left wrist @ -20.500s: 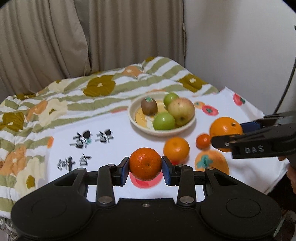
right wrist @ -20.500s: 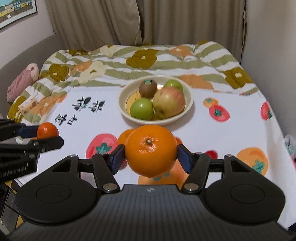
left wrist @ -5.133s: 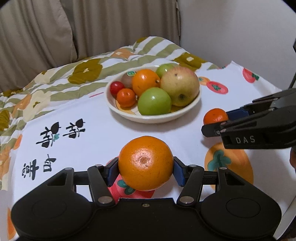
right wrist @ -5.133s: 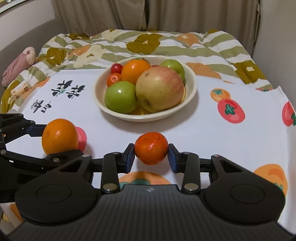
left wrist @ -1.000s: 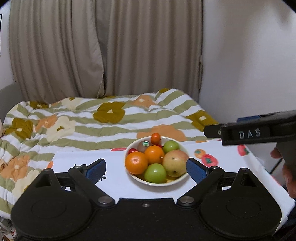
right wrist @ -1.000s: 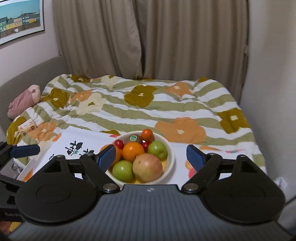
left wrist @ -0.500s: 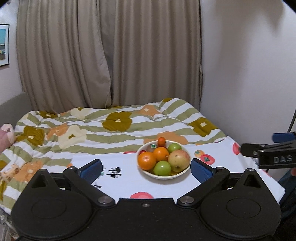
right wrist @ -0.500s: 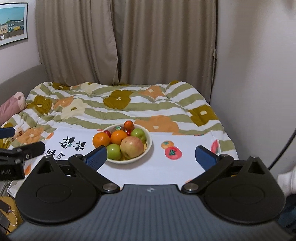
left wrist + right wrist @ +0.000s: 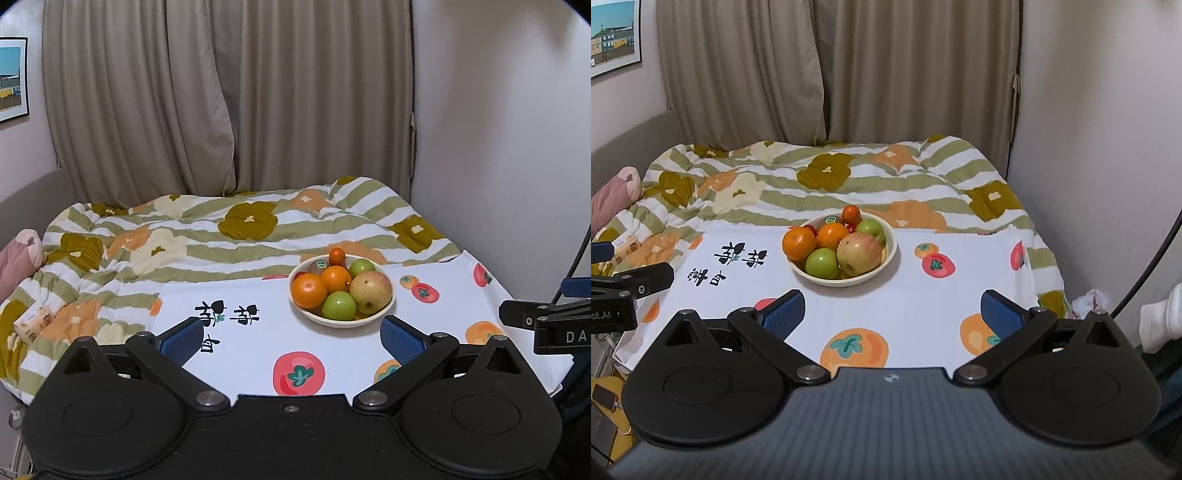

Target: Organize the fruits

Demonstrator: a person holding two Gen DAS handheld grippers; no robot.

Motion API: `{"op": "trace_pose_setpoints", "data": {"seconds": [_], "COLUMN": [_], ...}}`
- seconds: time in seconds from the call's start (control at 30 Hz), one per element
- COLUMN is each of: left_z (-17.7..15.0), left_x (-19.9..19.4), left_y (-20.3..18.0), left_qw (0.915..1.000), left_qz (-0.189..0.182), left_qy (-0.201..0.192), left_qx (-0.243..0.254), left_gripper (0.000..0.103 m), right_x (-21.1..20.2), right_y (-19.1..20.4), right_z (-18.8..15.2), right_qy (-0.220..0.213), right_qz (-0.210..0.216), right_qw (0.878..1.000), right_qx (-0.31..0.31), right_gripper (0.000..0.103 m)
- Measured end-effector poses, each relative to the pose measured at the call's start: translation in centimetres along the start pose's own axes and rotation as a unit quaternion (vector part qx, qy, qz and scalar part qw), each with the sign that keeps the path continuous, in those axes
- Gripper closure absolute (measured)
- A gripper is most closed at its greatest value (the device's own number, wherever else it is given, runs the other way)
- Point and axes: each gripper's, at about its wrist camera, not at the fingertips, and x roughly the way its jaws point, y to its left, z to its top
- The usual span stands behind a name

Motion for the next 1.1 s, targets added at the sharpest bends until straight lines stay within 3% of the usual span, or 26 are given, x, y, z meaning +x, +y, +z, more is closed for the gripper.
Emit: {"op": "trace_pose_setpoints", "data": {"seconds": [1.1], "left_z": [0.2], "left_x": [1.3], "left_y": [0.1], "left_qw": [0.9999], "left_qz": [-0.005], "left_qy": [0.015], "left_qx": [0.007], "left_gripper": [0.0], "right_x": [2.0], "right_y": [0.8], "right_z": [-0.2], "right_qy": [0.035], "right_qz": [-0.015], "right_qw": [0.999], "right_qx": [0.014], "right_gripper": [0.0]}}
